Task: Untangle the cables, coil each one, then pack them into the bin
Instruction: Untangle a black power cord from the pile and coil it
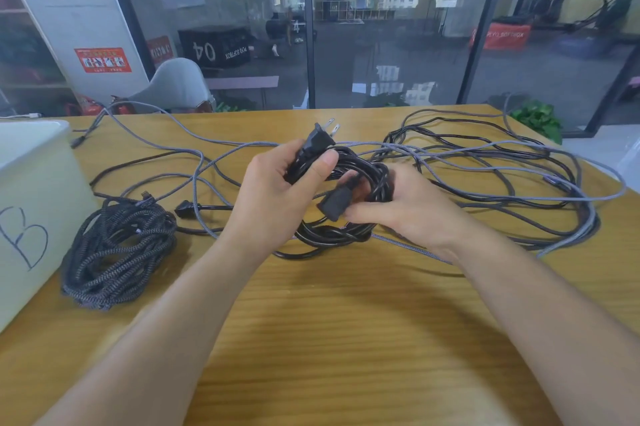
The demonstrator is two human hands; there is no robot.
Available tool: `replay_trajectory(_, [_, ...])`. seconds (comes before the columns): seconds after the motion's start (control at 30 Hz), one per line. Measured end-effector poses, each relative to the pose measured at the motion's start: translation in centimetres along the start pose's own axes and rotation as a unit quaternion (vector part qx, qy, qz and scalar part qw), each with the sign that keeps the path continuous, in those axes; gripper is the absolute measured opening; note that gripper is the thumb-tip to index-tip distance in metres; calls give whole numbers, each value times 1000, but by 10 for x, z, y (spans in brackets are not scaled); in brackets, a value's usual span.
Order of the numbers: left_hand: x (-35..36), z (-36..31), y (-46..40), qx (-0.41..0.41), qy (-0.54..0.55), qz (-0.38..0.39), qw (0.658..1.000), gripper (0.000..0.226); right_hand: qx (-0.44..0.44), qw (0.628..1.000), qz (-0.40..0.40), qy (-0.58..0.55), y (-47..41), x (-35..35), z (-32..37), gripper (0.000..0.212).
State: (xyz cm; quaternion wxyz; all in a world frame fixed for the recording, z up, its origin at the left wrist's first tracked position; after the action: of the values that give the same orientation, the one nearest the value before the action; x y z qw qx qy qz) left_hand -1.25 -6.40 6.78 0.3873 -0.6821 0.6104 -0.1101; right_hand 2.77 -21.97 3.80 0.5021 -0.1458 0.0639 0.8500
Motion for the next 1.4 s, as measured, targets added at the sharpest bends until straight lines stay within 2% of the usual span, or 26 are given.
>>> replay_trajectory(0.07, [3, 3, 0, -14, -8, 12, 1000, 25, 6, 999, 24, -39, -2, 2, -2, 19])
replay_trajectory(0.17, [8, 6, 2, -25, -5, 26, 999, 24, -12, 996, 49, -71, -4, 7, -4, 27])
replay_trajectory(0.3, [15, 5, 2, -24, 28, 25, 999, 20, -49, 993, -71, -80, -5, -5, -6, 20])
replay_trajectory(0.37, [18, 1, 3, -27, 40, 28, 998, 20, -41, 992, -96, -77, -5, -8, -7, 19])
replay_trajectory(0.43, [17, -1, 3, -28, 41, 27, 998, 24, -37, 991, -106, -71, -3, -7, -7, 17])
replay_trajectory(0.53, [15, 8, 4, -48, 62, 16, 997, 33, -77, 982, -152, -84, 1, -8, -1, 38])
replay_trajectory(0.57, [14, 13, 5, -62, 67, 11, 996, 36, -97, 978, -166, -80, 2, -8, 1, 38])
replay_trajectory(0.67, [14, 15, 7, -77, 77, 8, 994, 41, -133, 971, -200, -18, 4, -7, 8, 22])
replay_trajectory(0.7, [15, 15, 7, -78, 83, 9, 993, 43, -142, 966, -216, 7, 6, -8, 10, 27])
replay_trajectory(0.77, [16, 15, 8, -94, 92, 17, 991, 55, -142, 962, -232, 16, 5, -11, 9, 40])
replay_trajectory(0.87, [15, 20, 9, -144, 94, 22, 985, 75, -131, 962, -237, -27, 5, -16, 8, 40])
replay_trajectory(0.93, [12, 22, 9, -157, 101, 9, 982, 69, -136, 958, -251, -27, 8, -20, 9, 40])
replay_trajectory(1.03, [7, 24, 6, -131, 108, 4, 985, 49, -155, 949, -273, -32, 15, -30, 15, 35])
replay_trajectory(1.2, [7, 25, 5, -87, 55, 77, 992, 39, -167, 943, -286, -43, 21, -41, 17, 34])
replay_trajectory(1.3, [19, 27, 9, -92, 66, 156, 981, 42, -171, 944, -279, -44, 21, -35, 19, 33])
replay_trajectory(1.4, [36, 21, 15, -63, 89, 229, 967, 31, -160, 945, -280, -56, 19, -35, 19, 34])
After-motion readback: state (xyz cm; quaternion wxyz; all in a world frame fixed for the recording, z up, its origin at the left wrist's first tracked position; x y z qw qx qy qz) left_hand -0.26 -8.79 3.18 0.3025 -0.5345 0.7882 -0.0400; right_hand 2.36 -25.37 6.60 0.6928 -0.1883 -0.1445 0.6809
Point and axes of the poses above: each hand's wrist, its own y-axis away from the middle knuckle, its own x-axis out of the palm, z = x × y, the point moved 7 cm from there along -y, towards the middle knuckle, and after that the axes turned 10 degrees about x, right-handed, at the moved point
